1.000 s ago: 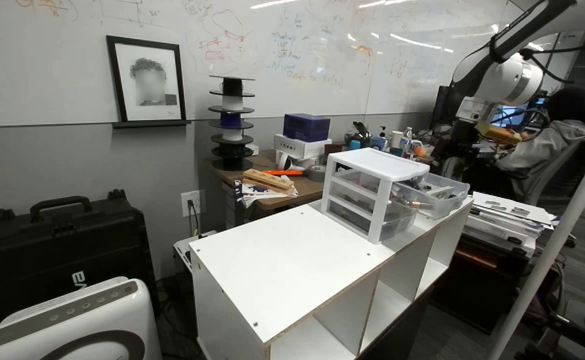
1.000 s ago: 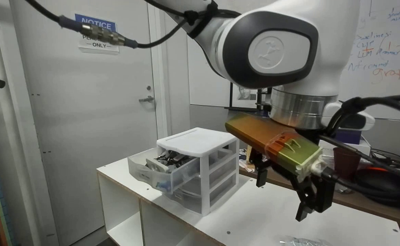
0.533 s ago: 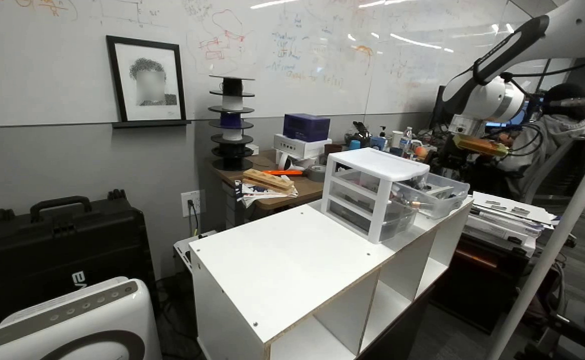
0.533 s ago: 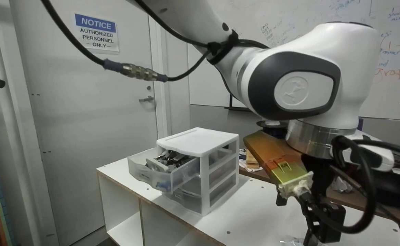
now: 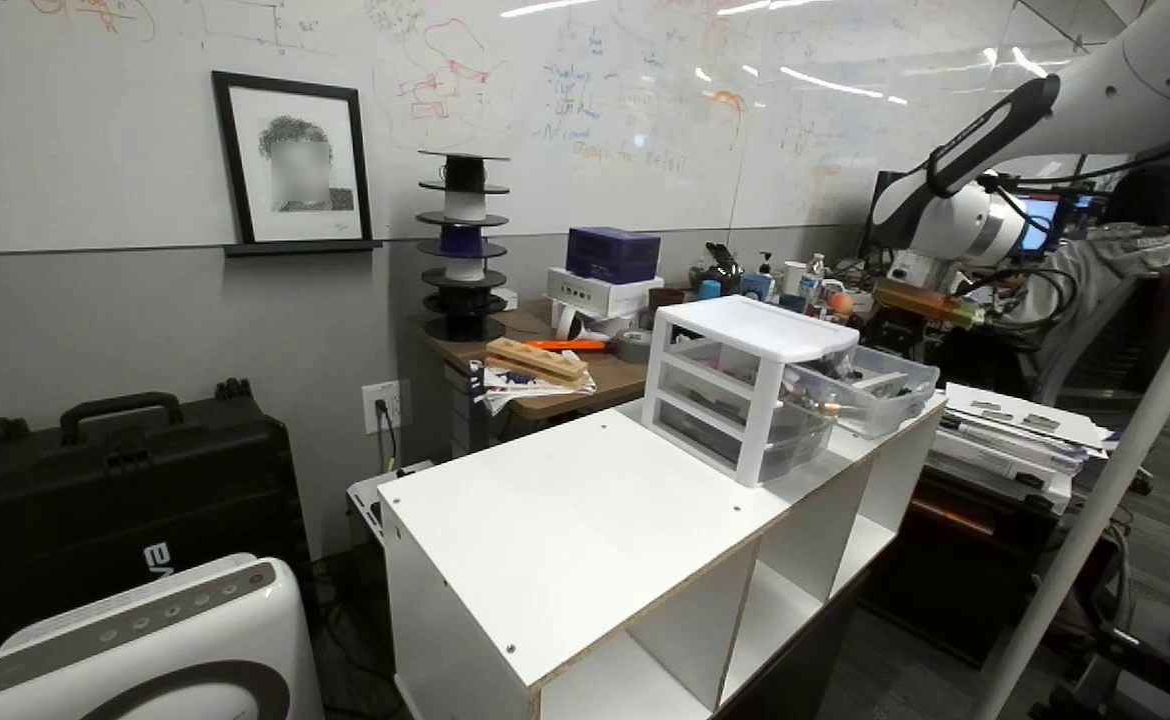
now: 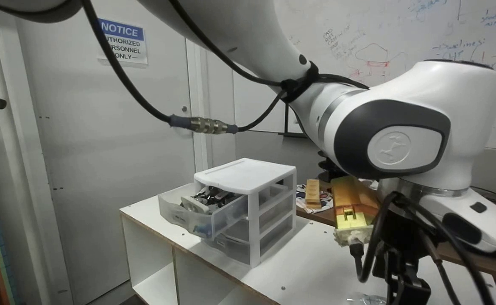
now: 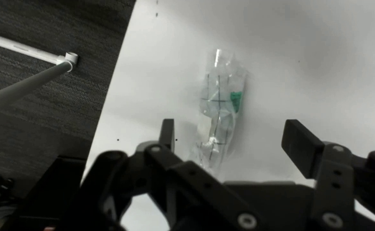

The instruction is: Put the papers in the topmost drawer

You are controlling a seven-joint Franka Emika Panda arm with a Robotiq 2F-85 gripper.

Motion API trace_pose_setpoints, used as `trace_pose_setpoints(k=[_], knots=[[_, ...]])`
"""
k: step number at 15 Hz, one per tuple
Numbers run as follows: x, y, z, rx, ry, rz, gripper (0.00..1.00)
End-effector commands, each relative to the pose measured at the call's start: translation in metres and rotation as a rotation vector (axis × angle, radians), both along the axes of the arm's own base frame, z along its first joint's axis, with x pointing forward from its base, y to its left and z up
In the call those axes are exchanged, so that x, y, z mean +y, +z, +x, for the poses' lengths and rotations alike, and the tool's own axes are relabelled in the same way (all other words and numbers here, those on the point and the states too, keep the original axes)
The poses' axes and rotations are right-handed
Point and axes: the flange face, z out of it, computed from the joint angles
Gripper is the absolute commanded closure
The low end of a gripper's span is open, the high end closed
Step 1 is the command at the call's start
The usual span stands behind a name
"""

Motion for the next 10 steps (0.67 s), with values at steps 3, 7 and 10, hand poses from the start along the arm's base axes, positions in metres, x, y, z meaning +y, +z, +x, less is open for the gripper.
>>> trace_pose_setpoints(k=[3,7,10], knots=[[-0.0103,-0.0028,0.017,-0.024,-0.28,0.001,0.62],[-0.0107,-0.0057,0.0146,0.009,-0.347,0.012,0.85],[-0.0058,-0.0011,0.0128,0.016,-0.34,0.042,0.95]])
